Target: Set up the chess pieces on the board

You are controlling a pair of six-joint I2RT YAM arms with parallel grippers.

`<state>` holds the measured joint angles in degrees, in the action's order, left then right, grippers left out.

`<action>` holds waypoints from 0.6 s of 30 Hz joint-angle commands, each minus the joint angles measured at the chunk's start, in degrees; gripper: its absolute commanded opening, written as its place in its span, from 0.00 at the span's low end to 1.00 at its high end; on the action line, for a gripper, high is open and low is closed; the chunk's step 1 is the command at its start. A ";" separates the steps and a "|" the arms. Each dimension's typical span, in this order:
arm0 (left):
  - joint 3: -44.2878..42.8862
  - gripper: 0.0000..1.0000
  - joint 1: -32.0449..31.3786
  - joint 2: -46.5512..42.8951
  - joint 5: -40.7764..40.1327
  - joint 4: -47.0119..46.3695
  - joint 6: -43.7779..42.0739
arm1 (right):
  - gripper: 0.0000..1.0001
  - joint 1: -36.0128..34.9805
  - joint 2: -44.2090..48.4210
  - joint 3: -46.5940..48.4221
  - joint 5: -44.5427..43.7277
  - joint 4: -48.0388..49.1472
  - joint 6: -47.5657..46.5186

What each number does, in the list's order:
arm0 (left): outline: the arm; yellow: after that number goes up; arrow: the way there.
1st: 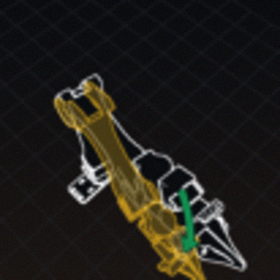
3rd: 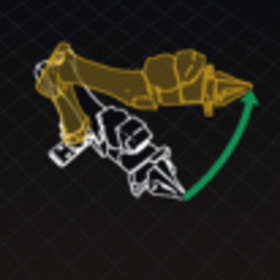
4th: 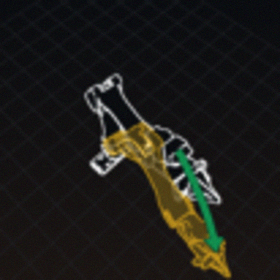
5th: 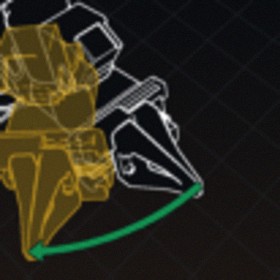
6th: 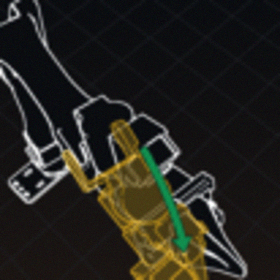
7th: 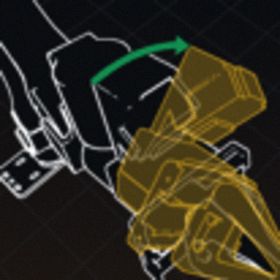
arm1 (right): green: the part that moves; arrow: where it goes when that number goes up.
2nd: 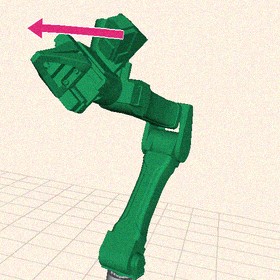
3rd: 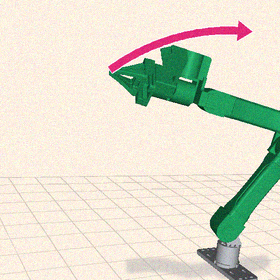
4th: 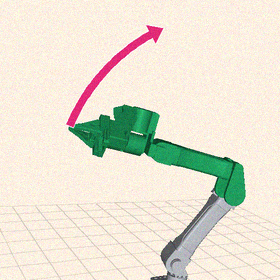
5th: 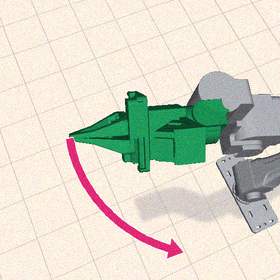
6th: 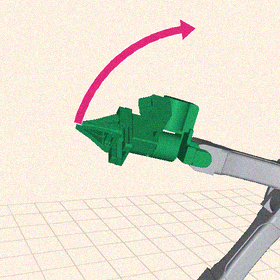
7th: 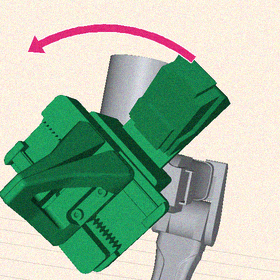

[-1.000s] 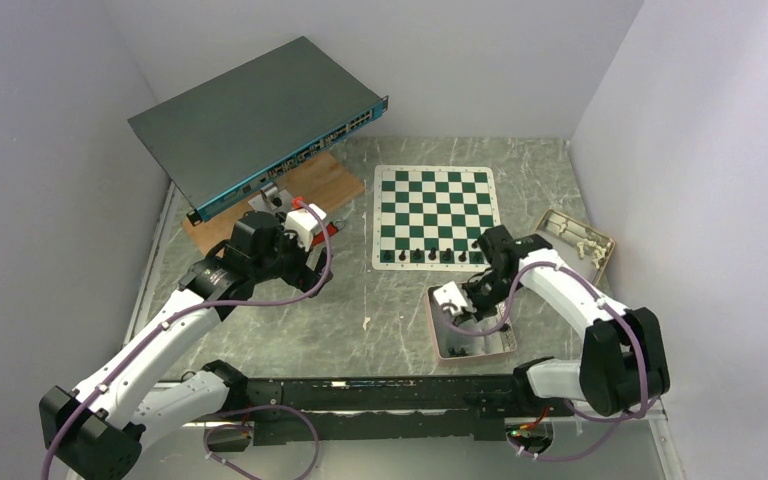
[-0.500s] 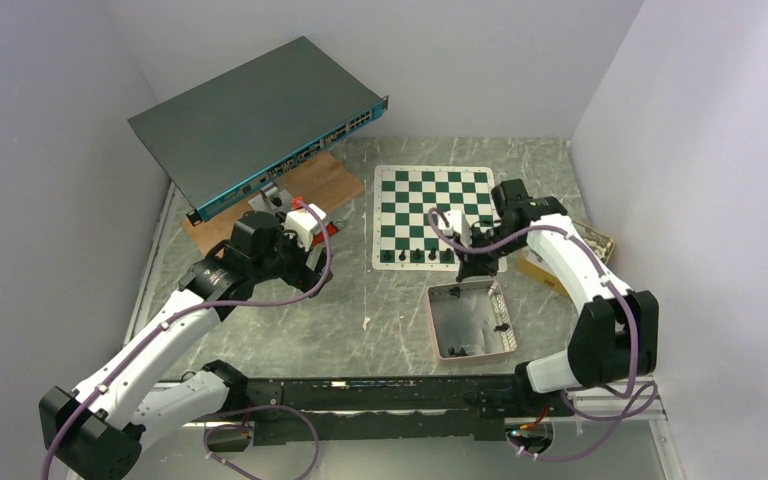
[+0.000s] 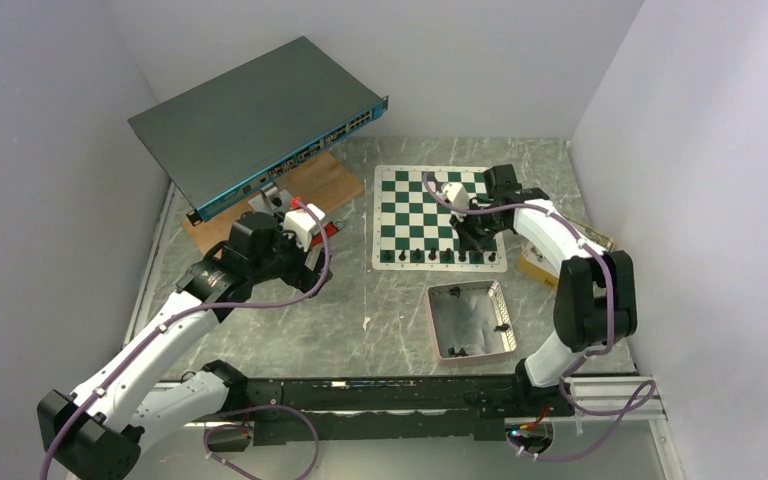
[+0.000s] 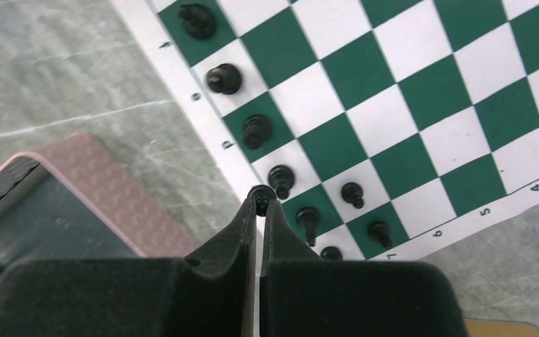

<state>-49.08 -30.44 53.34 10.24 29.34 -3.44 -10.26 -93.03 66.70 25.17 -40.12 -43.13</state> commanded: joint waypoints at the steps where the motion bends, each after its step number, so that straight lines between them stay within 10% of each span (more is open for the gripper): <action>1: -0.14 0.99 0.24 -1.12 0.92 -2.12 -0.60 | 0.00 0.24 -2.54 2.72 -5.17 7.56 5.45; 18: -0.23 0.99 0.27 -1.13 1.21 -2.11 -0.60 | 0.00 0.33 -9.13 4.34 -7.75 11.94 8.68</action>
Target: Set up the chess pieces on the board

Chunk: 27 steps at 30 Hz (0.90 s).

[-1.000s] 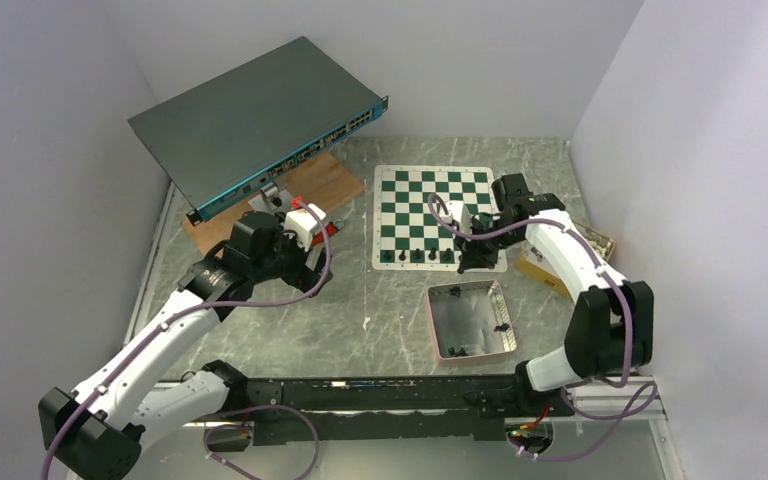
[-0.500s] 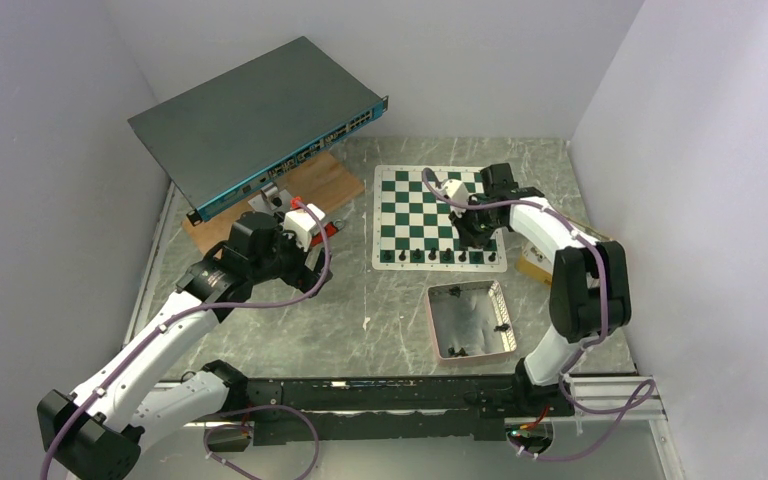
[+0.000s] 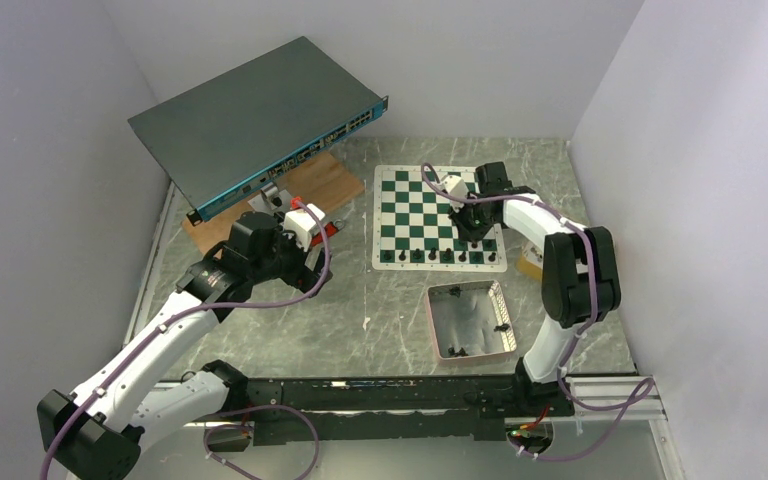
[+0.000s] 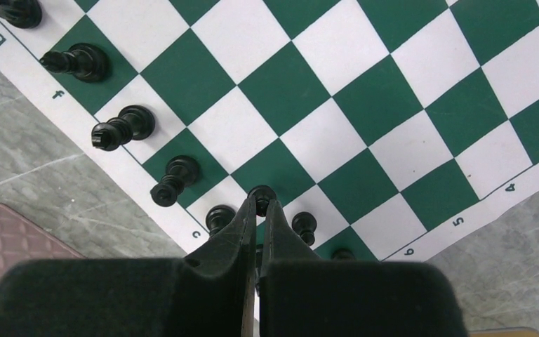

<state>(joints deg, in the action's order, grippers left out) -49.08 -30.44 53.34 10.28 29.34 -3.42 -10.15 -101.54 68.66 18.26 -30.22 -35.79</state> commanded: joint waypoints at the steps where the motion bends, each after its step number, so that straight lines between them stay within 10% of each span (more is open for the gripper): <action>1: -0.23 0.99 0.26 -1.19 1.21 -2.18 -0.62 | 0.00 0.22 -0.86 2.35 -0.86 2.09 1.36; 27: -0.23 0.99 0.31 -1.11 1.11 -2.05 -0.71 | 0.00 0.26 -4.23 2.96 -1.39 2.74 2.30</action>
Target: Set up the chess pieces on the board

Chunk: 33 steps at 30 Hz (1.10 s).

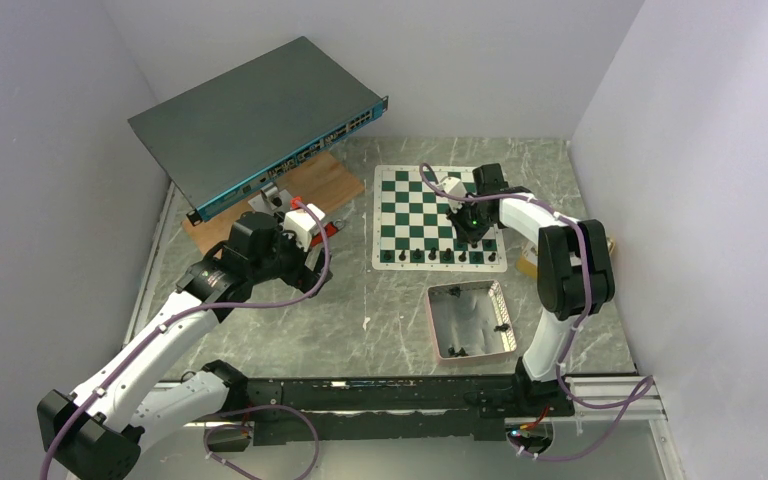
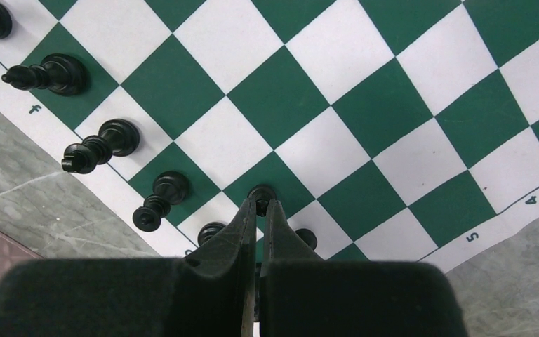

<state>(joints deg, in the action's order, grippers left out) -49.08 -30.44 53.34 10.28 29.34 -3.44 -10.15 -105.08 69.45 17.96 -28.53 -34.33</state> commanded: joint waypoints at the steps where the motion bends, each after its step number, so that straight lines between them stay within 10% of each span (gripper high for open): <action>1: -0.23 0.99 0.25 -1.09 1.06 -2.07 -0.69 | 0.00 0.23 -0.80 2.18 -1.16 0.95 0.84; 33: -0.23 0.99 0.36 -1.31 1.05 -2.05 -0.69 | 0.24 0.40 -0.84 1.57 -2.55 0.58 0.75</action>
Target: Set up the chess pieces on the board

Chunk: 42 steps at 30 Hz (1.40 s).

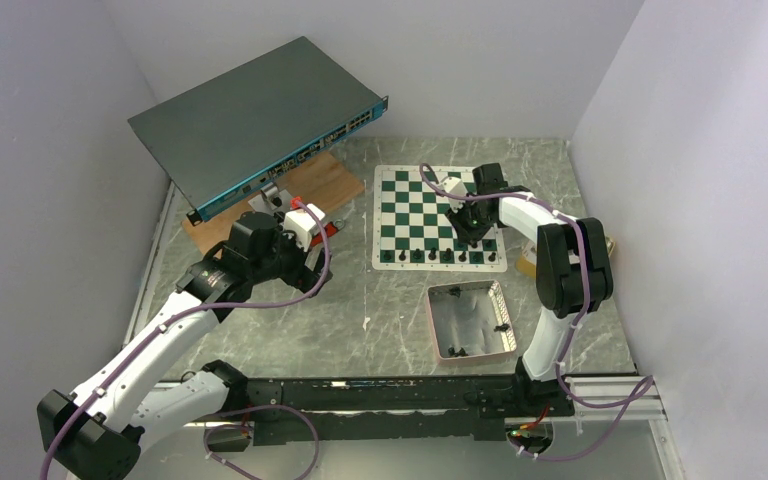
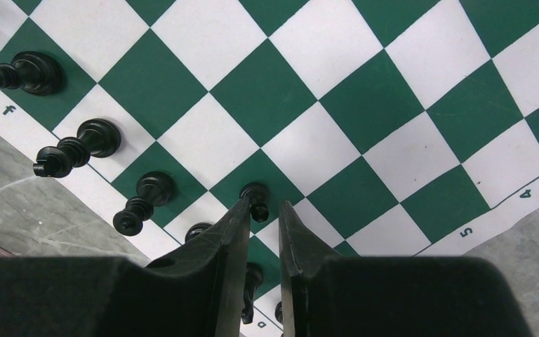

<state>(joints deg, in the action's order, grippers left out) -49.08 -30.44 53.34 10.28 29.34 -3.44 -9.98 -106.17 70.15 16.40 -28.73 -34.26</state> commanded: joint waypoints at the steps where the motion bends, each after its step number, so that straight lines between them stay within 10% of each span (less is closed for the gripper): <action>1: -0.23 0.99 0.30 -1.31 1.05 -2.04 -0.69 | 0.24 0.28 0.33 0.87 -0.86 0.78 0.75; 29: -0.35 0.99 2.69 -3.73 9.05 -4.64 2.06 | 0.46 9.55 25.12 -3.39 13.20 -6.93 -2.74; 42: -3.42 0.99 3.80 -5.97 16.45 -9.57 13.70 | 1.00 28.28 50.40 -9.36 23.90 -10.24 2.15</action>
<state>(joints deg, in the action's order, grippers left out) -48.80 -26.92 48.66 22.09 23.24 5.91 14.96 -57.63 59.61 34.09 -36.58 -36.10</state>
